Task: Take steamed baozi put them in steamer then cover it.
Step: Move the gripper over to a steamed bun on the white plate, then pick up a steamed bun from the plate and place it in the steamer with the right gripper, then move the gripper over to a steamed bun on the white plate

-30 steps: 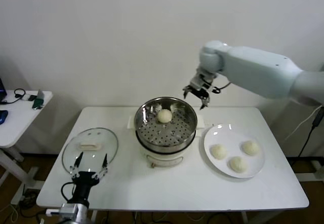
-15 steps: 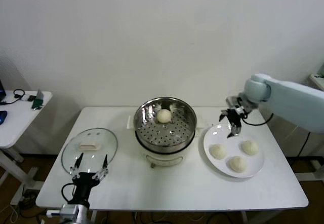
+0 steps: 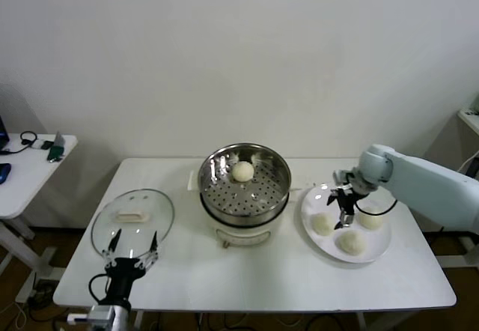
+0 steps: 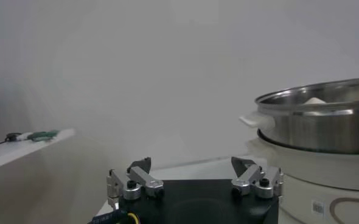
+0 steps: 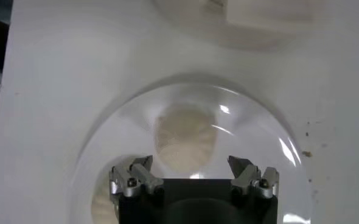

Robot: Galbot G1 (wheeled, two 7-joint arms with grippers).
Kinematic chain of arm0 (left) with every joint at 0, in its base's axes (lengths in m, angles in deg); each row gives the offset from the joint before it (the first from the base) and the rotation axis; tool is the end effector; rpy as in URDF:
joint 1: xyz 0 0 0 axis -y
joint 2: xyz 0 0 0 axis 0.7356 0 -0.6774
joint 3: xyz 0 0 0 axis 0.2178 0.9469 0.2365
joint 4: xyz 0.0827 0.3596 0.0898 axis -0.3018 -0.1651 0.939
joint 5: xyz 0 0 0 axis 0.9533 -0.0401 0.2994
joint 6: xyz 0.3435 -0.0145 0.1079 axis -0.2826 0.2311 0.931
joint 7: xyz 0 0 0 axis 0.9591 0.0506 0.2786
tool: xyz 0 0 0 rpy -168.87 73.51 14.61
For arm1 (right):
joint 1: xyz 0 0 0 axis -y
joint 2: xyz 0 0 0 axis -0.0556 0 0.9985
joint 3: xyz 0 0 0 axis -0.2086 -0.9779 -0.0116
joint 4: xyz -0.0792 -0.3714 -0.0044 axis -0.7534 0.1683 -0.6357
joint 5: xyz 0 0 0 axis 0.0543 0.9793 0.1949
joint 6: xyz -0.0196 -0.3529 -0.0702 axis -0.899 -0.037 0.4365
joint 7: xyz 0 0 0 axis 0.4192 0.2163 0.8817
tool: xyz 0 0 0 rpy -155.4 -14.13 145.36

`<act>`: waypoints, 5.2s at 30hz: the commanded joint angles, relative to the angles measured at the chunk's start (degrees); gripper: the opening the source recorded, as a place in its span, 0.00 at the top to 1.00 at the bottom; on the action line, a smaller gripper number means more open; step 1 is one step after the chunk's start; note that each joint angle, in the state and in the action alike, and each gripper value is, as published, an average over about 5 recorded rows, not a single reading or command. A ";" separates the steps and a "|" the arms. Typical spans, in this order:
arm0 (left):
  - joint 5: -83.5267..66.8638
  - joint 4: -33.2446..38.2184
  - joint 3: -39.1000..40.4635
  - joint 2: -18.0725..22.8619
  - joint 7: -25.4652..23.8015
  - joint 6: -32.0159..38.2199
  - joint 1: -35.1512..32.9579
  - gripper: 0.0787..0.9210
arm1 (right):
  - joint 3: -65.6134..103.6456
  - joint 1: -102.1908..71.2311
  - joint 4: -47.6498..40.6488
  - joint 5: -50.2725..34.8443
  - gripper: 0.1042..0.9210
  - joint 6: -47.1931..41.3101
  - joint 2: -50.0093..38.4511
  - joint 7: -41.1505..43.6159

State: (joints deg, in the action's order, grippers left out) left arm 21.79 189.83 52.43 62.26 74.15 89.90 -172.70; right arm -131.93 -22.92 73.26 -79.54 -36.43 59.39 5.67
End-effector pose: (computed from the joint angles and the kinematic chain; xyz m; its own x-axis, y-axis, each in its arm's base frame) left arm 0.1366 0.0745 -0.3738 -0.9941 -0.0545 0.0937 -0.0372 0.9833 0.1780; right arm 0.5764 -0.1542 -0.2387 -0.0696 -0.1594 0.9848 -0.9976 0.0073 -0.0693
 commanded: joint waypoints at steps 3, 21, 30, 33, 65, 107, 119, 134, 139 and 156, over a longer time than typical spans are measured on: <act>-0.03 -0.26 -0.22 0.13 0.02 0.21 -0.09 0.12 | 2.81 -4.14 -4.75 0.96 0.12 -1.00 4.11 -0.16; 0.13 -0.31 0.01 0.24 0.02 0.14 0.16 0.12 | 2.08 -2.23 -4.09 -2.40 0.31 -0.34 2.89 0.51; 0.24 -0.03 0.51 0.09 -0.04 0.04 0.10 0.12 | -9.84 16.13 -1.32 -16.75 0.33 -0.99 -0.56 0.43; 0.69 0.25 0.87 0.12 -0.08 -0.05 0.13 0.12 | -16.21 25.26 -1.38 -22.12 0.32 -0.79 0.16 0.89; 2.76 0.73 3.01 0.31 -0.21 0.32 0.35 0.12 | -22.18 26.23 -1.76 -37.85 0.32 -7.38 31.63 -6.09; 2.40 0.64 2.64 -0.41 -0.09 0.02 0.37 0.12 | -24.50 37.88 6.18 -28.53 0.12 -1.69 12.01 2.19; 2.26 1.04 1.13 -0.53 -0.20 -0.67 0.68 0.12 | -19.32 26.33 15.39 -8.20 0.12 0.74 -9.73 4.11; 4.82 1.66 0.71 0.62 -0.33 -0.74 -0.61 0.12 | -6.68 1.72 11.06 2.81 0.12 1.51 -14.13 4.15; 4.97 1.59 0.70 0.85 -0.22 -0.72 -0.78 0.12 | -4.98 -0.54 10.17 3.57 0.12 1.52 -13.15 3.90; 5.47 1.41 1.00 0.89 -0.20 -0.31 -1.24 0.12 | -3.78 -1.65 7.57 3.47 0.12 1.22 -8.23 3.25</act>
State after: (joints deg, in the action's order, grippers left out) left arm 26.87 190.94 53.38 63.15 74.00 89.37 -173.54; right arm -136.96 -22.42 81.47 -77.18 -35.26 50.39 8.88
